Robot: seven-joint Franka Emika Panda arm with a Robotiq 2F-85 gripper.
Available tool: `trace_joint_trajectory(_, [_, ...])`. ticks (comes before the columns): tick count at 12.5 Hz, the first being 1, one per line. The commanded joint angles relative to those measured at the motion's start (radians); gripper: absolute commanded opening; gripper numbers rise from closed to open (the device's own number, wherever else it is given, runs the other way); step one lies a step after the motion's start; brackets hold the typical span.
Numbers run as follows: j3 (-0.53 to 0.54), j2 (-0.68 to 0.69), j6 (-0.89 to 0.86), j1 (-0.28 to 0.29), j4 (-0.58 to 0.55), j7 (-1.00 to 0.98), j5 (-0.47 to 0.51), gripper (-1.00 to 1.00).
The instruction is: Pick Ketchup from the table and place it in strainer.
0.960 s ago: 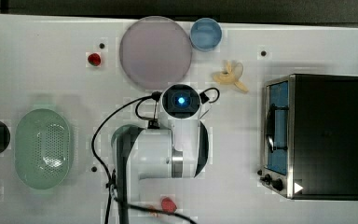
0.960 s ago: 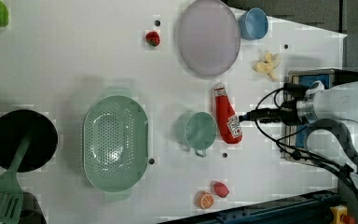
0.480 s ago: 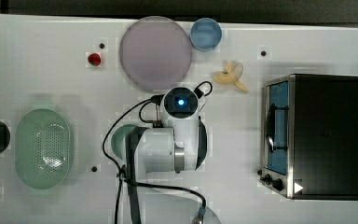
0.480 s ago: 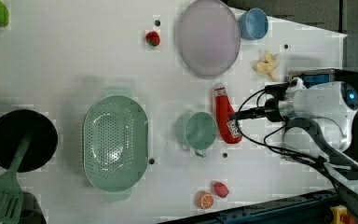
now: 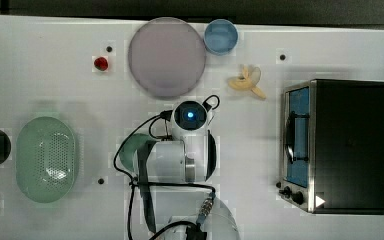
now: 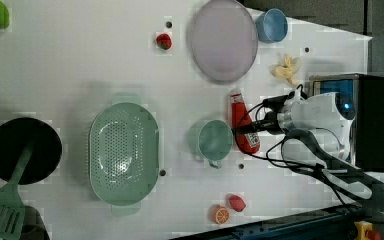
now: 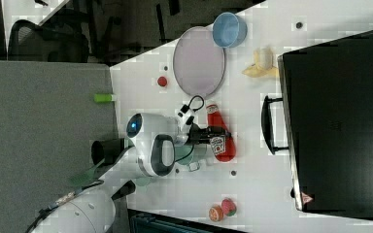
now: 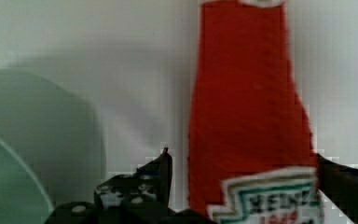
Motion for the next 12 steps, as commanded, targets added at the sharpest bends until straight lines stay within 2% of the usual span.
trace_joint_trajectory(1, [0.013, -0.009, 0.021, -0.01, 0.005, -0.04, 0.001, 0.93])
trace_joint_trajectory(4, [0.01, -0.018, 0.019, -0.011, 0.013, -0.039, 0.001, 0.25])
trace_joint_trajectory(7, [0.008, -0.09, -0.053, -0.014, 0.023, -0.036, 0.001, 0.25])
trace_joint_trajectory(12, [0.073, -0.399, -0.335, 0.001, 0.082, -0.009, 0.002, 0.25])
